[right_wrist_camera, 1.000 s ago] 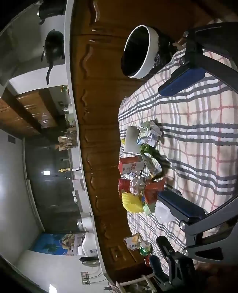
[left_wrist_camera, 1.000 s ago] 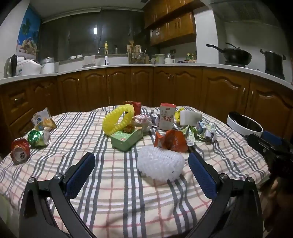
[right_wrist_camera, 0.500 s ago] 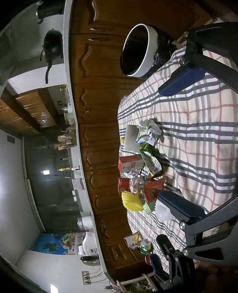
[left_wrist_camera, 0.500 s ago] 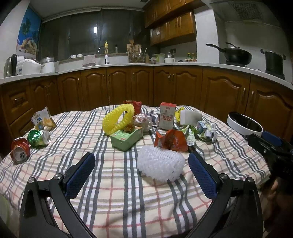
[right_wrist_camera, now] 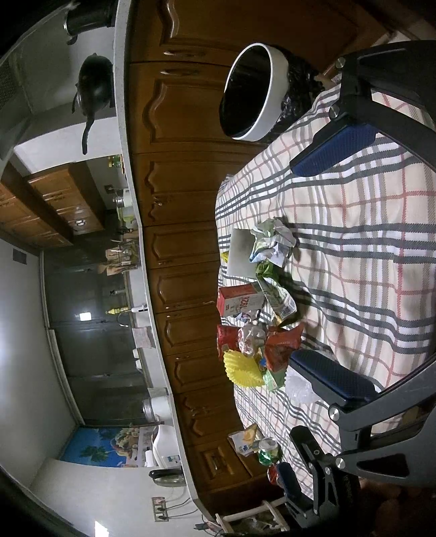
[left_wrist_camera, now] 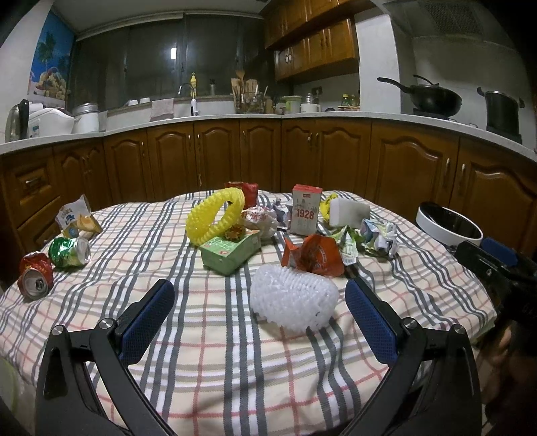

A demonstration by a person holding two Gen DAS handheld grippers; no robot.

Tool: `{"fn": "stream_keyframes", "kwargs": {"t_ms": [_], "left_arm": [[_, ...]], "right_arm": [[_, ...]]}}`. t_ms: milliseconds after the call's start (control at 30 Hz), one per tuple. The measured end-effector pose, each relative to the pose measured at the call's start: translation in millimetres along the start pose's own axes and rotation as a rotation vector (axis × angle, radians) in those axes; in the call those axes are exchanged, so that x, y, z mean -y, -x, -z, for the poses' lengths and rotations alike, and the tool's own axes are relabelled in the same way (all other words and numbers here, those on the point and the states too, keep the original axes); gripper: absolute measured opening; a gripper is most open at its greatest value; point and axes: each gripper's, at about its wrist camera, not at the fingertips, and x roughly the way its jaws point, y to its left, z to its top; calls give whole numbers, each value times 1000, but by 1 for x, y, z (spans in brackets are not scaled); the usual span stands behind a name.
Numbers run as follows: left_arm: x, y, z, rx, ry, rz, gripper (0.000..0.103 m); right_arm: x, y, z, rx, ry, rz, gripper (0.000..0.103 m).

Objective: Collect trash

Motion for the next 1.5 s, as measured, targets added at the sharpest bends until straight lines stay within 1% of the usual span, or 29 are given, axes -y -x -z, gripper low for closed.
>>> {"fn": "stream_keyframes", "kwargs": {"t_ms": [567, 1067, 1267, 1500], "left_arm": [[2, -6, 4, -10, -1, 0, 103], [-3, -16, -1, -48, 14, 14, 103], [-7, -27, -7, -80, 26, 28, 103], [-5, -44, -7, -149, 32, 86, 103]], "right_arm": [[-2, 1, 0, -5, -4, -3, 103], [-4, -4, -1, -23, -12, -11, 103], [-1, -17, -6, -57, -21, -33, 103], [12, -40, -12, -134, -75, -52, 103]]}}
